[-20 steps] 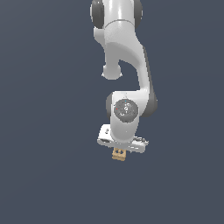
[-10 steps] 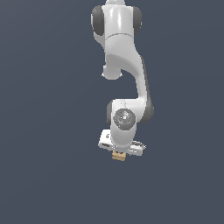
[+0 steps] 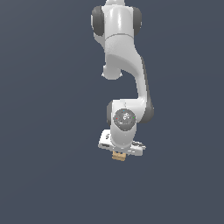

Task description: Pick up the object and move it to a goal position.

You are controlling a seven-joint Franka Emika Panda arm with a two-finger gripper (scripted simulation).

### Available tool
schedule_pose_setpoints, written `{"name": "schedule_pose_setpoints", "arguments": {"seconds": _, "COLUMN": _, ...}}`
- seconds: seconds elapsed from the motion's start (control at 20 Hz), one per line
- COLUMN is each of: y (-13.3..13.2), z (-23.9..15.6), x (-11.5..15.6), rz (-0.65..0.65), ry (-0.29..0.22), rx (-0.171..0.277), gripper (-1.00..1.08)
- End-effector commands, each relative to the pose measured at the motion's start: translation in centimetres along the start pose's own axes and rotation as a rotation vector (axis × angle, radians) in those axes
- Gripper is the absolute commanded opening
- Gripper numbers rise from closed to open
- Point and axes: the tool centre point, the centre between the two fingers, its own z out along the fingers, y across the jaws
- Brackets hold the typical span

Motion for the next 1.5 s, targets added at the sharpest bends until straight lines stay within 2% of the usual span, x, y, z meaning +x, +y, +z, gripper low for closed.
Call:
{"name": "schedule_pose_setpoints", "arguments": {"seconds": 0.0, "y": 0.0, "z": 0.0, "x": 0.0, "rz": 0.0, "ry": 0.0, "rx": 0.0, "gripper": -1.0}}
{"name": "schedule_pose_setpoints", "arguments": {"seconds": 0.4, "y": 0.3, "z": -0.1, "x": -0.2, "rz": 0.0, "ry": 0.0, "rx": 0.0, "gripper": -1.0}}
{"name": "schedule_pose_setpoints", "arguments": {"seconds": 0.75, "y": 1.6, "z": -0.3, "x": -1.3, "rz": 0.0, "ry": 0.0, "rx": 0.0, "gripper": -1.0}}
{"name": "schedule_pose_setpoints", "arguments": {"seconds": 1.05, "y": 3.7, "z": -0.8, "x": -3.1, "rz": 0.0, "ry": 0.0, "rx": 0.0, "gripper": -1.0}}
{"name": "schedule_pose_setpoints", "arguments": {"seconds": 1.45, "y": 8.1, "z": -1.6, "x": -6.6, "rz": 0.0, "ry": 0.0, "rx": 0.0, "gripper": -1.0}}
